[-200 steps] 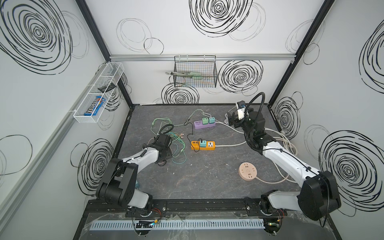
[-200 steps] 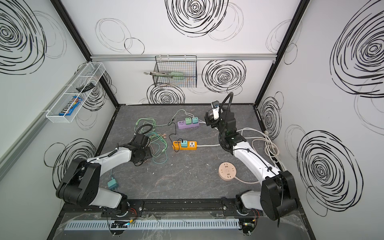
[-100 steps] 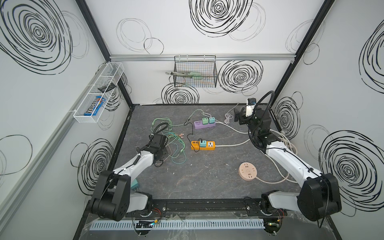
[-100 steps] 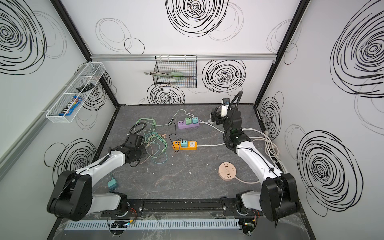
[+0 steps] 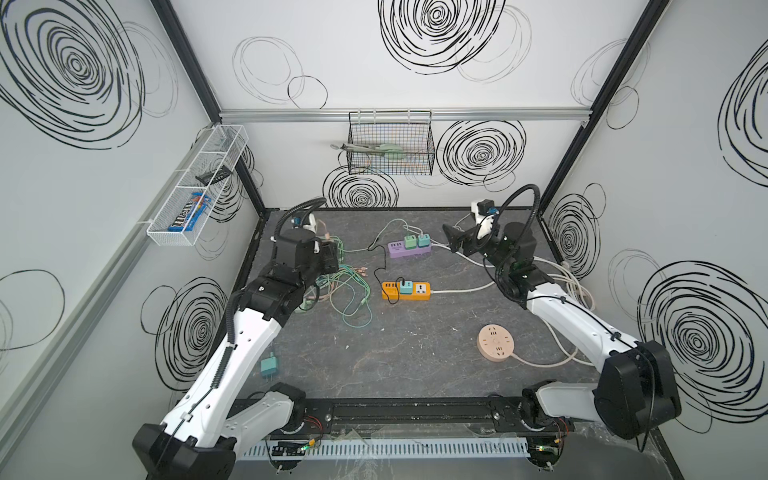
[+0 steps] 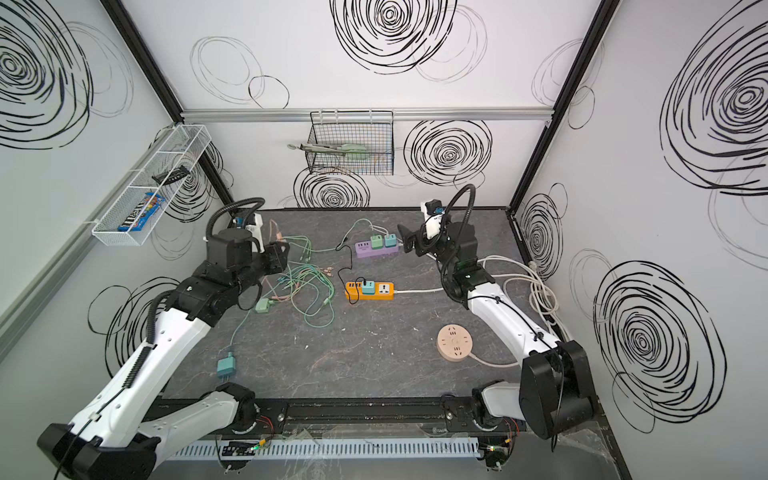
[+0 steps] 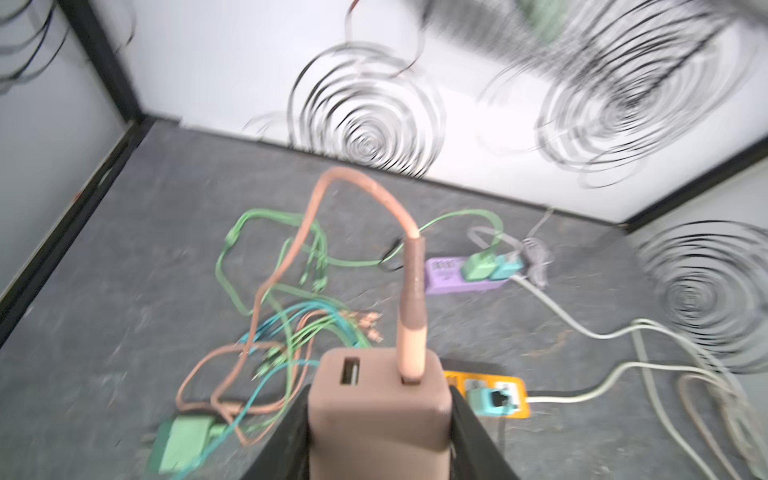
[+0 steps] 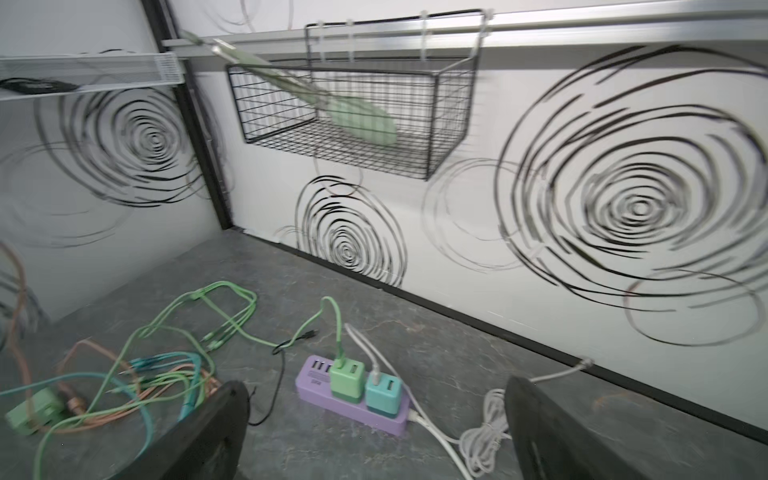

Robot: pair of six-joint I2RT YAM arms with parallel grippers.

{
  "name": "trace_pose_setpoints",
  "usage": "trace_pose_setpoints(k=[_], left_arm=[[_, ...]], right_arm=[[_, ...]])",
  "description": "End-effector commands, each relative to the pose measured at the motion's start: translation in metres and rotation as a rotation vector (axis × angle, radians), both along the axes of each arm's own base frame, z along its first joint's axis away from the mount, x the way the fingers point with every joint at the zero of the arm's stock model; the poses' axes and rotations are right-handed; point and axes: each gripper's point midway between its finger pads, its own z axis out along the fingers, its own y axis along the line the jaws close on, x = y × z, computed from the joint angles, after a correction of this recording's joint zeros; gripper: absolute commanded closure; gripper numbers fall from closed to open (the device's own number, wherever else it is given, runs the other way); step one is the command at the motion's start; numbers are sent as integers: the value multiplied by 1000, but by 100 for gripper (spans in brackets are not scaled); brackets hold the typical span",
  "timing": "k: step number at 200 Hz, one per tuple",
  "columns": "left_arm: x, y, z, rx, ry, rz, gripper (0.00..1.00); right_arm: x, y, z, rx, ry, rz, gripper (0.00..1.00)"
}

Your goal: Insert the plug

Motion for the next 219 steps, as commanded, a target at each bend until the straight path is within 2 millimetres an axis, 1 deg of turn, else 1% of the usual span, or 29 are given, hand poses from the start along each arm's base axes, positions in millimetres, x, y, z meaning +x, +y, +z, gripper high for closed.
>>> trace_pose_setpoints(k=[1, 26, 43, 58, 70, 87, 95, 105, 124, 136, 154, 163, 167, 171, 179, 186, 193, 198, 207, 219], left_arm=[[-3, -32, 63, -40, -162, -176, 100], [-12, -64, 128, -166, -321, -353, 100], [-24, -79, 169, -225, -429, -459, 100], [-34, -87, 195, -254, -492, -534, 100], [-41, -94, 210, -274, -521, -590, 100], [-48, -100, 222, -301, -531, -643, 100], [-51, -102, 226, -306, -538, -662, 100], [-54, -104, 229, -339, -529, -673, 100], [-60, -104, 233, -369, -539, -693, 100], [-61, -102, 235, -372, -546, -689, 100], [-61, -96, 235, -363, -550, -663, 100], [-59, -91, 232, -356, -551, -635, 100], [-57, -88, 231, -354, -548, -618, 100], [-56, -85, 230, -350, -546, -602, 100], [-52, -77, 227, -340, -538, -566, 100], [-48, -69, 224, -322, -531, -522, 100], [-43, -57, 220, -296, -523, -463, 100], [-40, -48, 217, -272, -518, -415, 100], [-33, -31, 211, -216, -508, -319, 100], [-28, -7, 202, -151, -494, -194, 100]], right_arm=[[-25, 61, -1, -1, -37, 230, 0], [-47, 116, -14, 9, -19, 391, 1], [-62, 151, -23, 23, 0, 494, 1], [-76, 179, -30, 43, 23, 596, 1], [-86, 200, -34, 69, 48, 656, 1], [-102, 227, -42, 97, 68, 750, 1], [-106, 240, -48, 100, 74, 768, 1], [-107, 255, -56, 105, 86, 772, 1], [-100, 283, -70, 132, 129, 767, 1], [-92, 299, -77, 156, 138, 742, 1], [-81, 323, -97, 189, 186, 714, 1], [-80, 333, -107, 201, 209, 723, 8], [-77, 337, -114, 205, 226, 714, 14], [-75, 341, -120, 210, 245, 707, 21], [-73, 346, -130, 218, 283, 704, 46], [-73, 351, -134, 220, 312, 712, 70], [-75, 355, -129, 218, 320, 741, 90], [-79, 359, -120, 210, 310, 776, 99], [-84, 364, -98, 196, 284, 827, 100], [-91, 369, -53, 193, 229, 891, 100]])
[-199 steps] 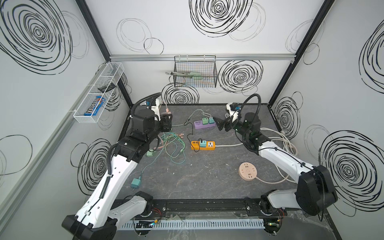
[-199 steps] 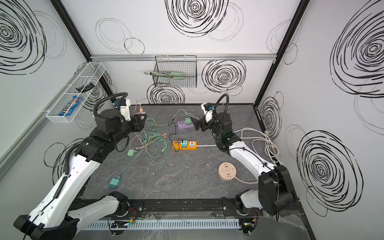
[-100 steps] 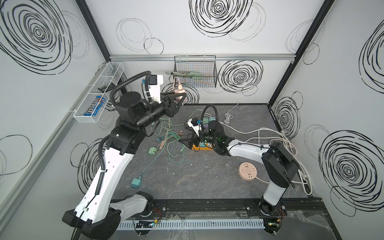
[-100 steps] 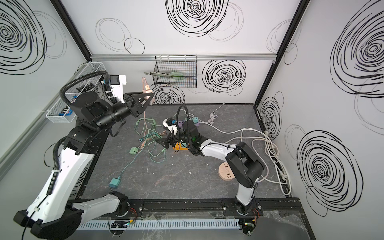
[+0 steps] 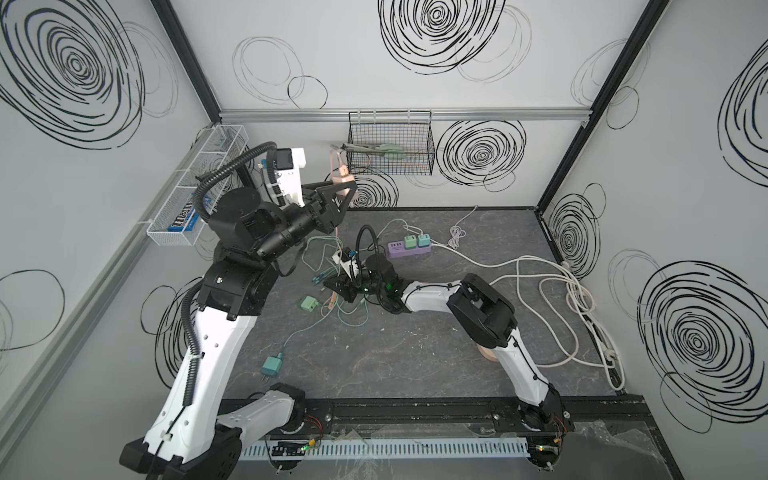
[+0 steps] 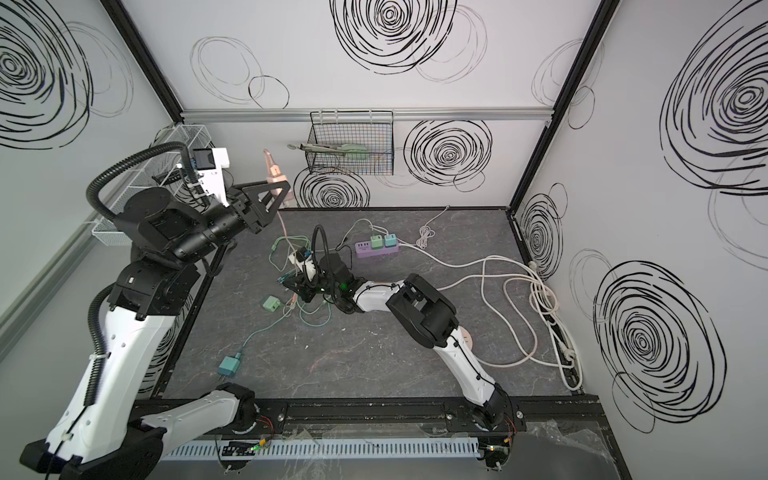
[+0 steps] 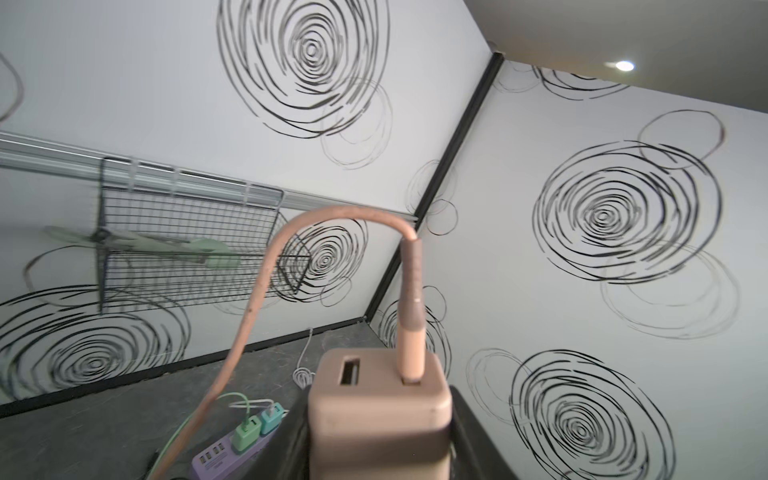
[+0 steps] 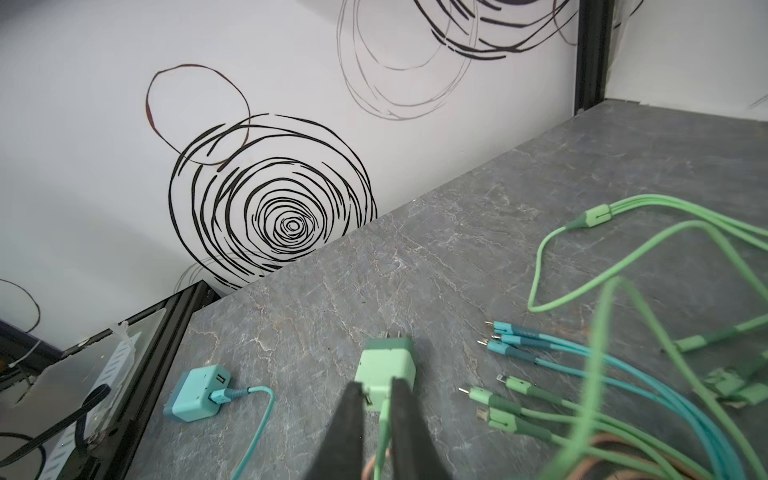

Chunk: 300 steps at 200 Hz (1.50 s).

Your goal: Insert the plug

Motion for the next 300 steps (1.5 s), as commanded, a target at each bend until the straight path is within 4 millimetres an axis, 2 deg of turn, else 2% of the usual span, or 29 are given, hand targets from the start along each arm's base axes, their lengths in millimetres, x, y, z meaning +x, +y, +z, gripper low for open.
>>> trace_pose_setpoints(k=[1, 12, 26, 47, 64, 80, 105, 136, 173, 206, 234, 281, 300], left_arm=[[6, 48, 0, 71, -29, 268, 100], [8, 67, -5, 99, -19, 365, 100], [5, 81, -5, 125, -26, 437, 100], [-2, 89, 3, 143, -53, 475, 100], [-8, 92, 8, 143, -71, 492, 100], [-11, 91, 10, 144, -81, 481, 100], [-9, 84, 8, 147, -80, 442, 100], [-9, 74, 10, 138, -88, 387, 100], [-26, 44, 22, 131, -146, 201, 100], [-40, 16, 27, 109, -167, 26, 100], [-38, -7, 21, 88, -151, -27, 100], [-37, -74, 2, 93, -106, -209, 100], [-25, -98, -14, 113, -50, -207, 100]], right_arm=[[-14, 13, 112, 130, -106, 119, 100], [-17, 9, 160, 178, -152, 148, 100], [-24, -6, 220, 250, -219, 169, 100], [-38, -33, 288, 324, -311, 185, 100], [-47, -55, 323, 369, -362, 186, 100], [-52, -73, 338, 394, -384, 177, 100], [-52, -89, 336, 392, -382, 162, 100], [-38, -107, 330, 364, -364, 101, 100], [-28, -145, 324, 303, -401, 7, 100], [-6, -194, 312, 203, -446, -138, 100], [19, -239, 299, 118, -471, -272, 100], [67, -312, 264, -5, -439, -459, 100], [86, -347, 245, -36, -379, -552, 100]])
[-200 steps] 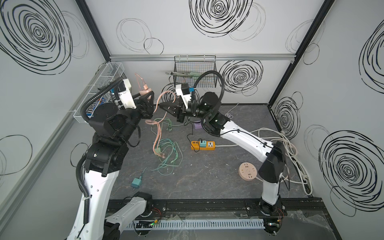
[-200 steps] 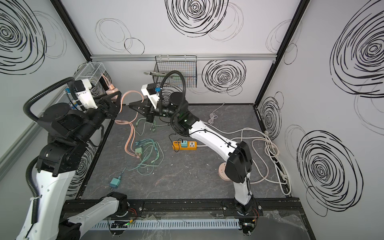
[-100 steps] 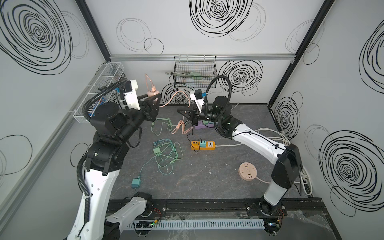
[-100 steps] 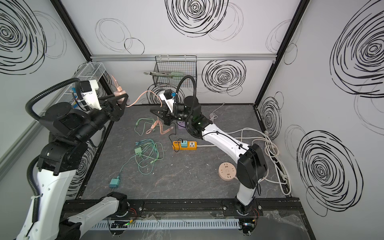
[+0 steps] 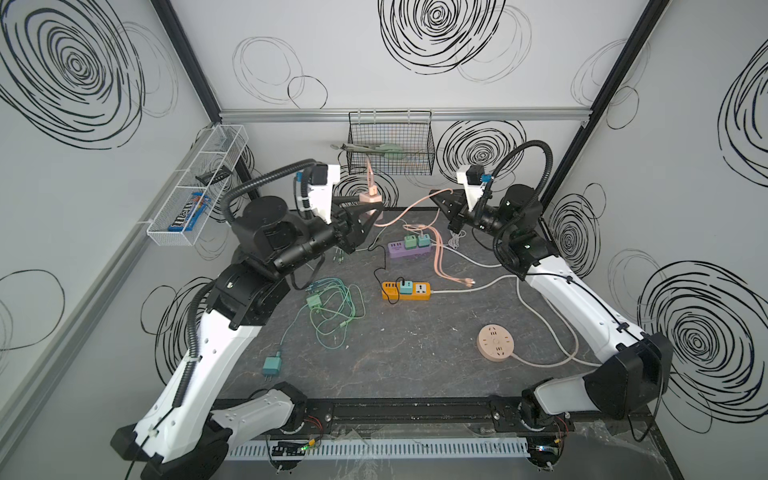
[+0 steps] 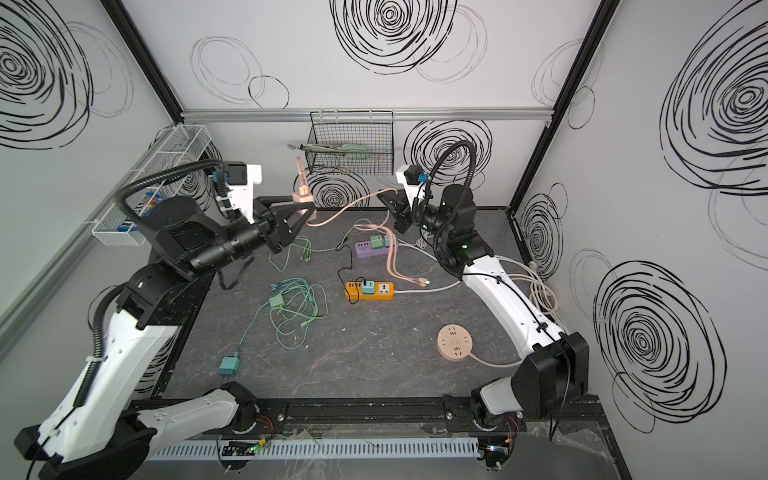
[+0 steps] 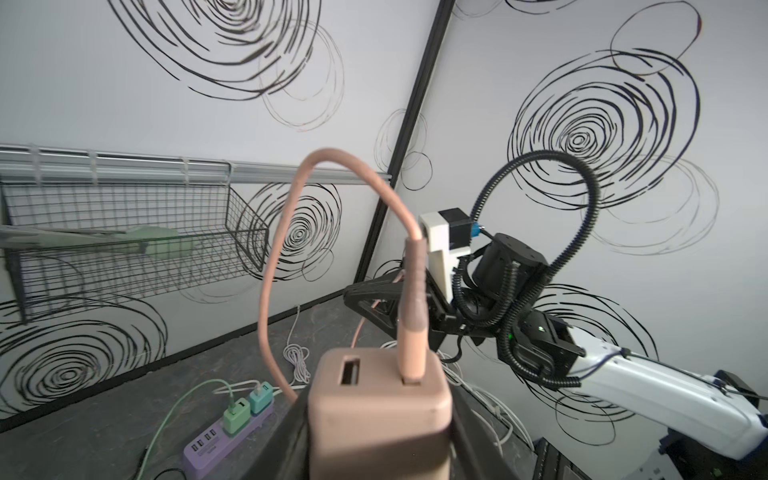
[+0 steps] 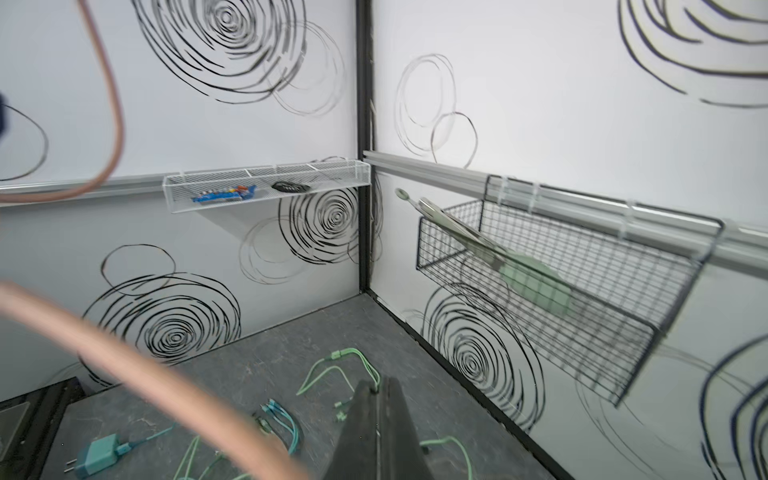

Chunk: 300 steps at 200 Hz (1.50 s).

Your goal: Insert the plug

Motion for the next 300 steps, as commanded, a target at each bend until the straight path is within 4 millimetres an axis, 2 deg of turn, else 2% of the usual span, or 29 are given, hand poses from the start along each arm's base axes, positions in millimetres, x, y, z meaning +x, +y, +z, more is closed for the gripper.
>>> trace_pose_setpoints(k=[1, 16, 24, 30, 36, 43, 51, 60, 70, 75, 96, 115, 130, 151, 167, 181, 194, 210, 237, 257, 282, 300], left_arm=[[8, -24, 4, -16, -17, -3, 100], [18, -47, -14, 25, 21, -9, 100], [19, -61, -21, 51, 23, -37, 100], [20, -71, -26, 68, 26, -57, 100], [20, -79, -29, 75, 31, -71, 100], [22, -87, -32, 78, 33, -81, 100], [24, -95, -34, 81, 30, -92, 100], [29, -102, -38, 80, 33, -96, 100], [35, -110, -43, 83, 42, -100, 100], [39, -113, -46, 86, 47, -98, 100], [54, -126, -61, 101, 71, -95, 100], [67, -136, -79, 125, 108, -91, 100], [74, -142, -94, 142, 135, -89, 100], [82, -149, -114, 163, 176, -97, 100], [86, -151, -125, 175, 201, -104, 100], [88, -151, -131, 181, 216, -109, 100], [88, -150, -132, 179, 218, -114, 100], [87, -148, -127, 169, 206, -122, 100], [78, -148, -111, 156, 155, -154, 100], [70, -151, -102, 154, 113, -178, 100], [59, -158, -95, 164, 62, -213, 100], [55, -166, -94, 174, 44, -232, 100]], right_arm=[[25, -40, -34, -28, 96, -127, 100], [27, -51, -56, -62, 166, -103, 100], [38, -65, -68, -115, 201, -208, 100], [56, -97, -75, -110, 250, -428, 100], [62, -122, -80, -51, 307, -552, 100], [59, -136, -87, -1, 322, -540, 100], [51, -137, -101, 47, 332, -443, 100], [48, -138, -131, 22, 413, -421, 100], [54, -157, -169, -48, 547, -585, 100], [54, -168, -184, -10, 635, -653, 100], [31, -152, -225, 128, 746, -419, 100], [23, -160, -290, -1, 915, -601, 100], [16, -167, -330, -38, 1040, -663, 100], [8, -163, -370, -31, 1140, -641, 100], [4, -155, -382, -22, 1188, -605, 100], [7, -155, -373, -24, 1169, -605, 100], [17, -162, -348, -19, 1091, -632, 100], [31, -176, -303, 17, 965, -667, 100], [53, -202, -212, 132, 719, -704, 100], [66, -221, -155, 194, 524, -738, 100], [88, -245, -101, 235, 370, -772, 100], [113, -260, -77, 228, 316, -790, 100]])
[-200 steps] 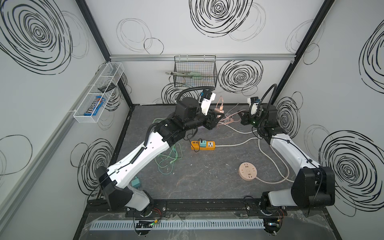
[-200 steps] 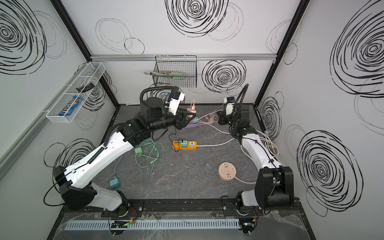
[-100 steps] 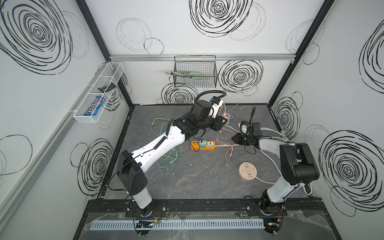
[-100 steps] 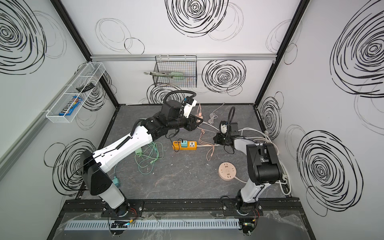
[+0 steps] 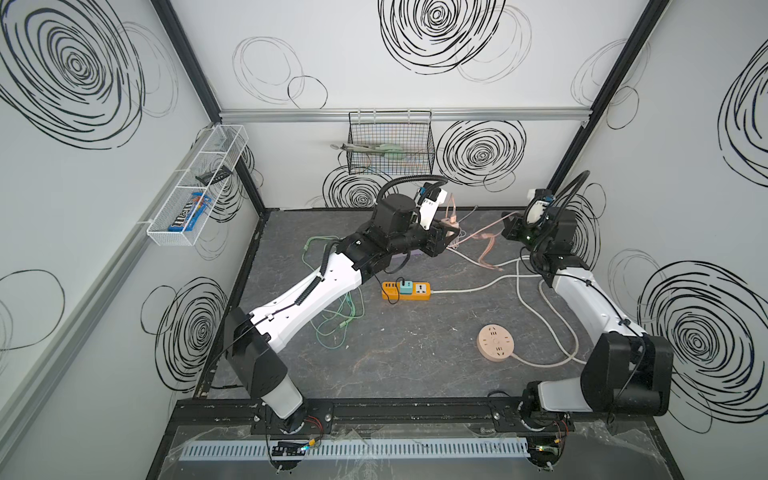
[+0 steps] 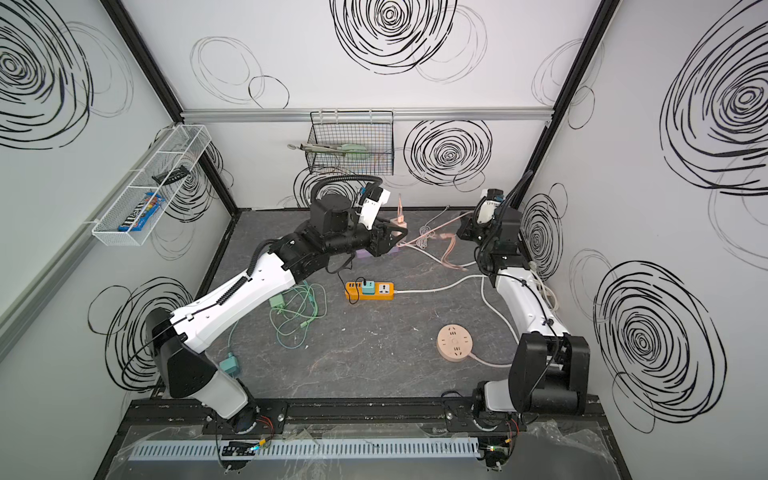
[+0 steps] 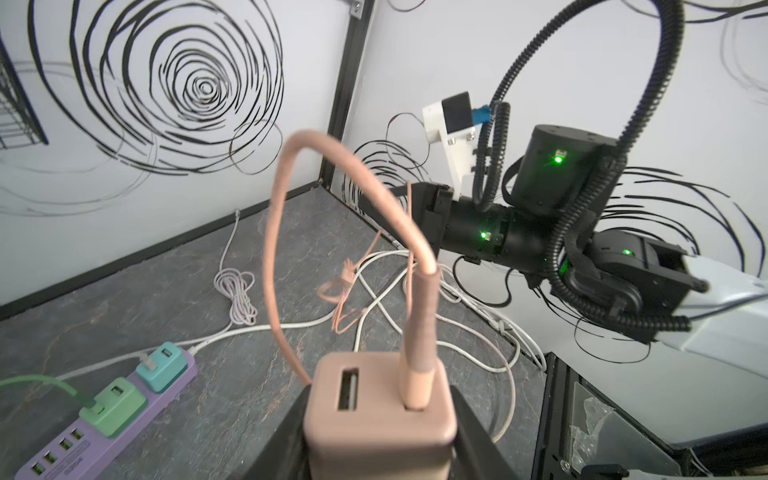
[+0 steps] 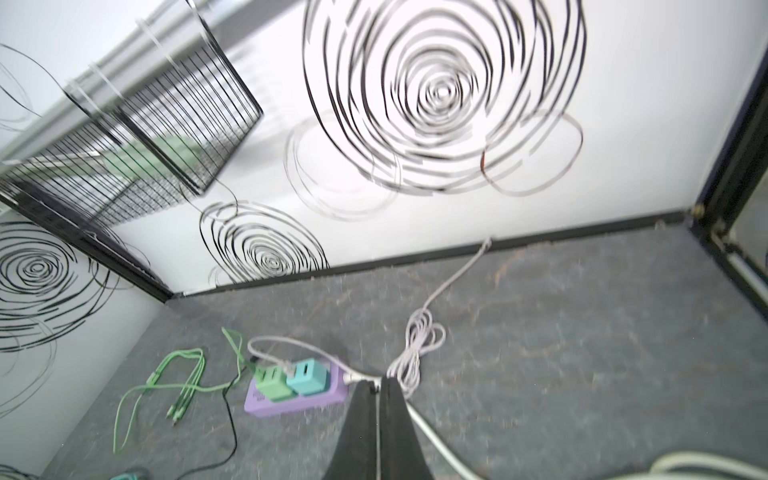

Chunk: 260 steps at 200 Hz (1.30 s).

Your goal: Insert the plug

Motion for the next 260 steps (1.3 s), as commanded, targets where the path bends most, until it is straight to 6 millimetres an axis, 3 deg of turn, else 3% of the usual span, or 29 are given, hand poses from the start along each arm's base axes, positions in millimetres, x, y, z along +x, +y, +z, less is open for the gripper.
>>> trace_pose_setpoints(k=[1, 23, 46, 59, 71, 89, 100, 108, 123, 135, 160, 168, 207, 260], left_arm=[[-19, -3, 42, -48, -121, -65, 100], [-19, -9, 41, -43, -125, -78, 100], [-18, -15, 34, -36, -122, -94, 100], [-17, -18, 25, -15, -116, -105, 100], [-15, -20, 12, 21, -104, -112, 100], [-9, -18, -19, 86, -76, -103, 100], [-5, -17, -39, 124, -50, -89, 100], [-1, -18, -52, 148, -31, -82, 100], [3, -22, -67, 167, -5, -83, 100], [6, -27, -71, 164, 2, -90, 100], [14, -37, -73, 159, 10, -98, 100], [16, -40, -74, 159, 11, -100, 100], [25, -40, -74, 163, 2, -85, 100], [28, -35, -71, 184, -31, -95, 100]], right_arm=[[34, -41, 44, -42, -124, -114, 100], [64, -62, 64, -49, -169, -135, 100], [90, -76, 67, -60, -186, -113, 100], [101, -90, 52, -68, -160, -129, 100], [108, -108, 25, -66, -104, -173, 100], [111, -129, -38, -69, 45, -204, 100], [106, -133, -77, -53, 155, -197, 97], [99, -133, -100, -51, 216, -205, 88], [82, -135, -133, -72, 291, -220, 51], [68, -138, -147, -80, 349, -251, 28], [40, -151, -165, -108, 465, -337, 13], [31, -157, -172, -111, 502, -373, 1], [7, -178, -190, -86, 560, -467, 3], [8, -171, -164, -50, 489, -448, 3]])
